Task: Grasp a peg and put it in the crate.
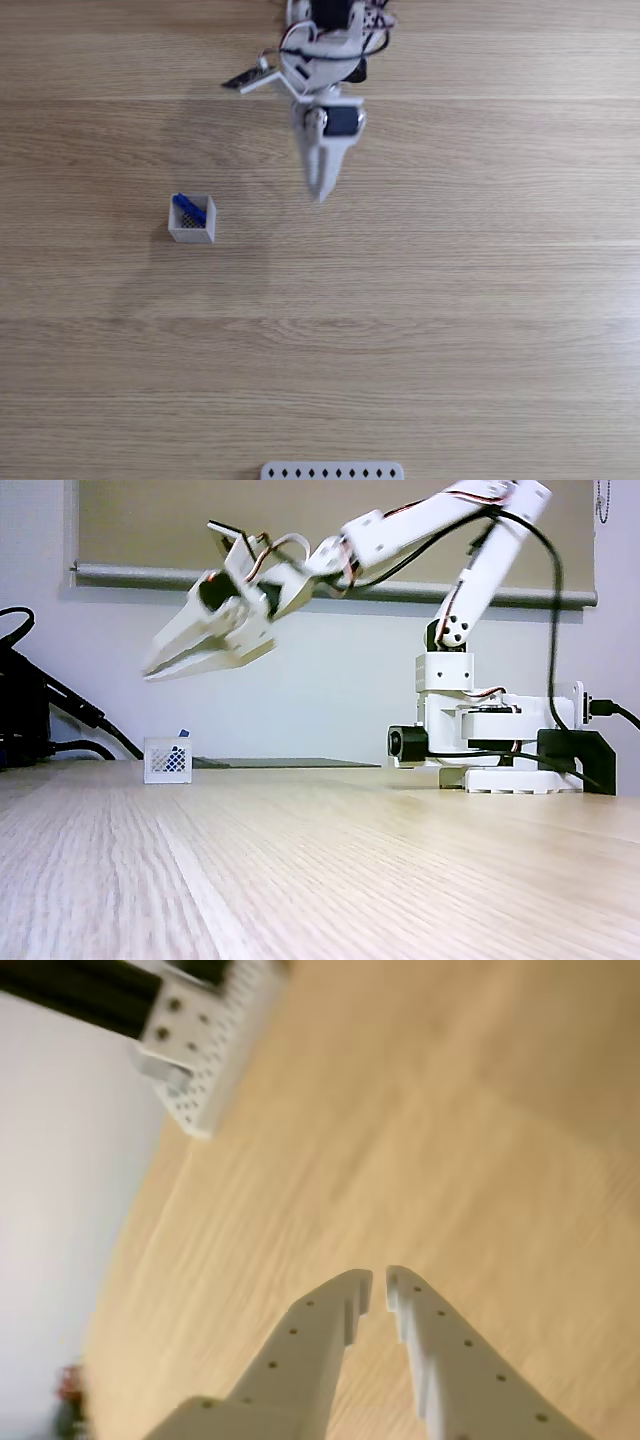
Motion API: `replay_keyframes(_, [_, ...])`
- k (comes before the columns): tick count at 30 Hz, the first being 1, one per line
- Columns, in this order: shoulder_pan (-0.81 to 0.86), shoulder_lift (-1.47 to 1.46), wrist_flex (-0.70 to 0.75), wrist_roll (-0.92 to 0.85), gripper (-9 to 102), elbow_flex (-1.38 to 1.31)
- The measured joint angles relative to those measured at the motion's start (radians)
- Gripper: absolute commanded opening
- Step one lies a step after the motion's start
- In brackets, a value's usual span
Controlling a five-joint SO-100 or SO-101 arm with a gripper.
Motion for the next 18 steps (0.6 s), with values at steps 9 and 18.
replay_keyframes(9, [-0.02,0.321,0.503,0.577,-1,0.002])
replay_keyframes(18, [-0.02,0.635,0.598,0.568,-1,0.198])
